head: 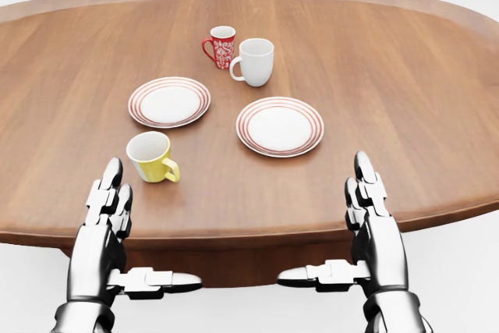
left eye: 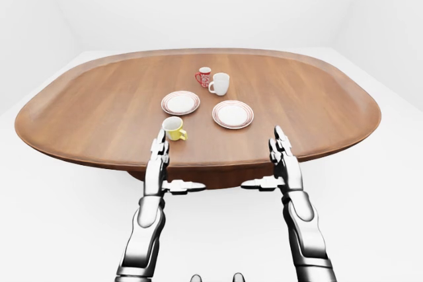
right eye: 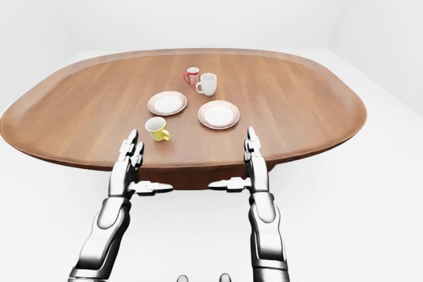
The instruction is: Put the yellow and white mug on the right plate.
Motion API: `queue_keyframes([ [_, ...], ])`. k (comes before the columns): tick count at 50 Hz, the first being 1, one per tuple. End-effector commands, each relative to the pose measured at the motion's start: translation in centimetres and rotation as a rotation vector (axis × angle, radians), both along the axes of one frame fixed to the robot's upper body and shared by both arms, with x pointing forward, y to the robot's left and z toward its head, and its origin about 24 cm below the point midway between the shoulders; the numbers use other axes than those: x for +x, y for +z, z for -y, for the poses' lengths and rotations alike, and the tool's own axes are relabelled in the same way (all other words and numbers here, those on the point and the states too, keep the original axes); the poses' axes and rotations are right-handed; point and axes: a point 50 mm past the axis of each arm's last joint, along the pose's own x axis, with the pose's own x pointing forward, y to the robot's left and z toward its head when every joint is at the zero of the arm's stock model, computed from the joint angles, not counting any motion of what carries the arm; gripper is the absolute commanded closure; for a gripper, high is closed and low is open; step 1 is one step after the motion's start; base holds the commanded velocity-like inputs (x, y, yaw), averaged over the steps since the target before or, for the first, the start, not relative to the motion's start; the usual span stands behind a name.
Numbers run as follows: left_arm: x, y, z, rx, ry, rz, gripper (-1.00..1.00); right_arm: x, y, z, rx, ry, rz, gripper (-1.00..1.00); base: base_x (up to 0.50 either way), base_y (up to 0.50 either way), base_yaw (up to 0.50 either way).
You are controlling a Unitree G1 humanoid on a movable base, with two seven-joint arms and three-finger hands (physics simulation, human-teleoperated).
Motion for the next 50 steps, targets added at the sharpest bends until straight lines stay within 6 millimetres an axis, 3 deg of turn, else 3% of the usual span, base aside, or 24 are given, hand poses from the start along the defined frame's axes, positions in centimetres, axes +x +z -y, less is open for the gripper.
queue_keyframes([
  [1, 0.5, -0.1, -0.9, -0.016, 0.005, -0.044, -0.98, 0.3, -0.1, 0.4, -0.036, -0.007, -0.044, -1.00, 0.00, 0.00, 0.00],
  [12, 0.4, 0.6, -0.9, -0.016, 0.000, -0.039, -0.98, 0.2, 0.5, 0.3, -0.034, -0.001, -0.053, -1.00, 0.00, 0.00, 0.00],
  [24, -0.1, 5.0, -0.7, -0.023, -0.034, 0.133, -0.98, -0.3, 6.8, 0.4, -0.040, 0.003, 0.203, -1.00, 0.00, 0.00, 0.00],
  [31, -0.1, 7.8, -0.7, -0.012, -0.053, 0.251, -0.98, -0.1, 7.5, 0.5, -0.062, 0.000, 0.231, -1.00, 0.00, 0.00, 0.00],
  [39, -0.1, 9.2, -1.0, 0.005, -0.054, 0.314, -0.98, -0.1, 8.4, 0.7, -0.055, 0.008, 0.268, -1.00, 0.00, 0.00, 0.00],
  [50, 0.2, 11.5, -1.2, 0.014, -0.059, 0.411, -0.98, -0.3, 11.6, 1.2, -0.077, 0.012, 0.407, -1.00, 0.00, 0.00, 0.30],
])
